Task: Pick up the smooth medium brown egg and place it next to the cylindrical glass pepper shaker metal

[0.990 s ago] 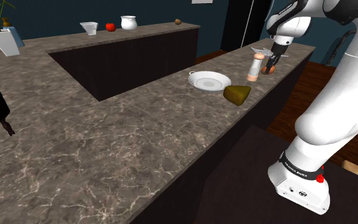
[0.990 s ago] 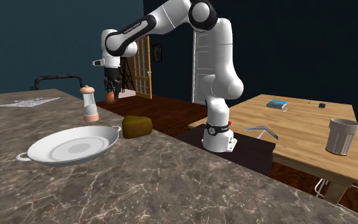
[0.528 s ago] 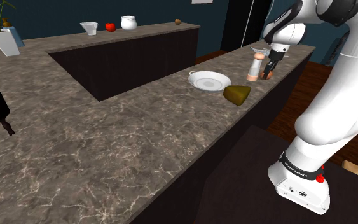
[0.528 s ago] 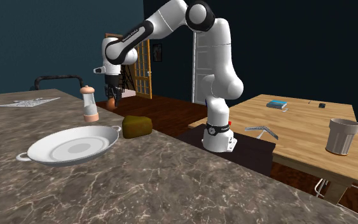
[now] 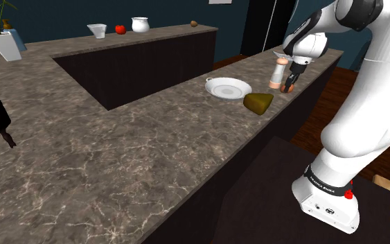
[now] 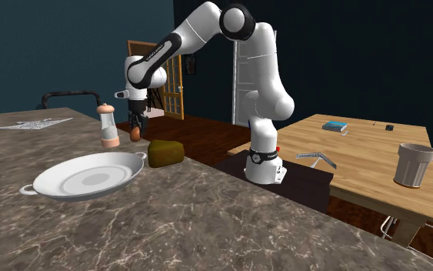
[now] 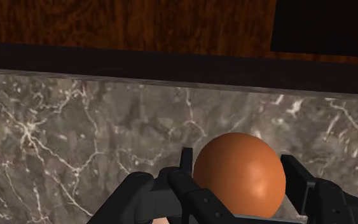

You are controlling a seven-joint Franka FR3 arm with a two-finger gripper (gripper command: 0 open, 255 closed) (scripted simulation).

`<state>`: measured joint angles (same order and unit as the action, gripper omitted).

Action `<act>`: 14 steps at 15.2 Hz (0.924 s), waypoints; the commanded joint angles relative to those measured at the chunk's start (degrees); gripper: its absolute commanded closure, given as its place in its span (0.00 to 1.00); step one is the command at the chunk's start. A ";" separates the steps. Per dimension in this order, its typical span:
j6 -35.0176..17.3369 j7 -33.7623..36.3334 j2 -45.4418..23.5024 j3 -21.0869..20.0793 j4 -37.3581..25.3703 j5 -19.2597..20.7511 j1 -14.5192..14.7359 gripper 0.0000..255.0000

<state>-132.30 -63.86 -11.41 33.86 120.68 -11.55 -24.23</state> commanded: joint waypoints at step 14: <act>1.11 0.56 1.04 0.31 -0.33 0.89 0.21 0.00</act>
<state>-132.14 -63.85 -11.27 33.93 120.60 -11.43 -24.24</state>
